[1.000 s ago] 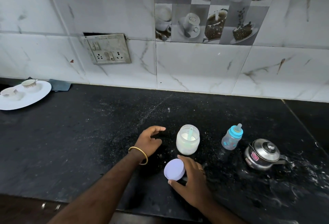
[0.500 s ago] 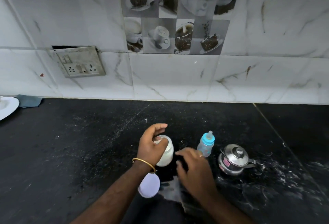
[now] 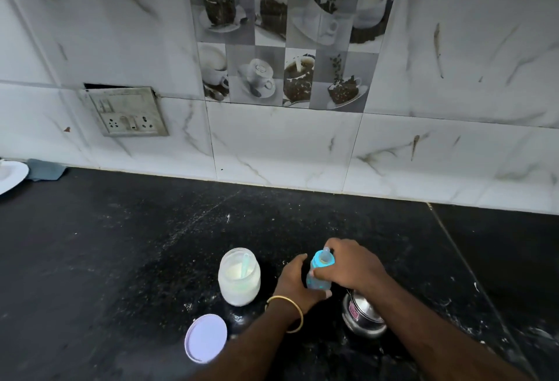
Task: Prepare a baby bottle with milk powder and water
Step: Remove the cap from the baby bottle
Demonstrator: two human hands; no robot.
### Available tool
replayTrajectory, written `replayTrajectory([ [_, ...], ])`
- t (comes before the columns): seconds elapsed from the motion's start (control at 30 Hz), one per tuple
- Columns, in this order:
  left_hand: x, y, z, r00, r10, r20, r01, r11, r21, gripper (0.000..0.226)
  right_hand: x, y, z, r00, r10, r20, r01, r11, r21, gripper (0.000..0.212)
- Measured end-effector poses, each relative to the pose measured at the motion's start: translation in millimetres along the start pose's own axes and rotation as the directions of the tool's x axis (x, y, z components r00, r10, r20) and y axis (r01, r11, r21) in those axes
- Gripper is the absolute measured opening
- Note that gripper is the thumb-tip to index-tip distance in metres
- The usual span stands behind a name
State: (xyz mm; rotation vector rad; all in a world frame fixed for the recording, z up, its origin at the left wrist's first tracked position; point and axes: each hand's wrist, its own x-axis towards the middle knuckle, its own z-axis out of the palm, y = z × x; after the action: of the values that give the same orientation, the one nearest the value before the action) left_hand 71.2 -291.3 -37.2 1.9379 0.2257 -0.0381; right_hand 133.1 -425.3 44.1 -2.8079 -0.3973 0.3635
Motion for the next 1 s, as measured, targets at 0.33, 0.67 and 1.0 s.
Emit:
replayTrajectory([
  [0.33, -10, 14, 14, 0.973, 0.050, -0.225, -0.077, 0.991, -0.113, 0.046, -10, -4, -10, 0.983, -0.174, -0.050, 0.179, 0.977, 0.114, 0.045],
  [0.67, -17, 13, -13, 0.980, 0.162, -0.116, -0.164, 0.986, -0.007, 0.047, -15, -23, -32, 0.929, -0.348, 0.125, 0.346, 0.937, 0.040, 0.029],
  [1.0, -13, -10, -41, 0.994, 0.102, -0.043, -0.105, 0.992, -0.075, 0.058, -24, -71, -34, 0.980, -0.162, 0.115, 0.180, 0.970, -0.161, 0.039],
])
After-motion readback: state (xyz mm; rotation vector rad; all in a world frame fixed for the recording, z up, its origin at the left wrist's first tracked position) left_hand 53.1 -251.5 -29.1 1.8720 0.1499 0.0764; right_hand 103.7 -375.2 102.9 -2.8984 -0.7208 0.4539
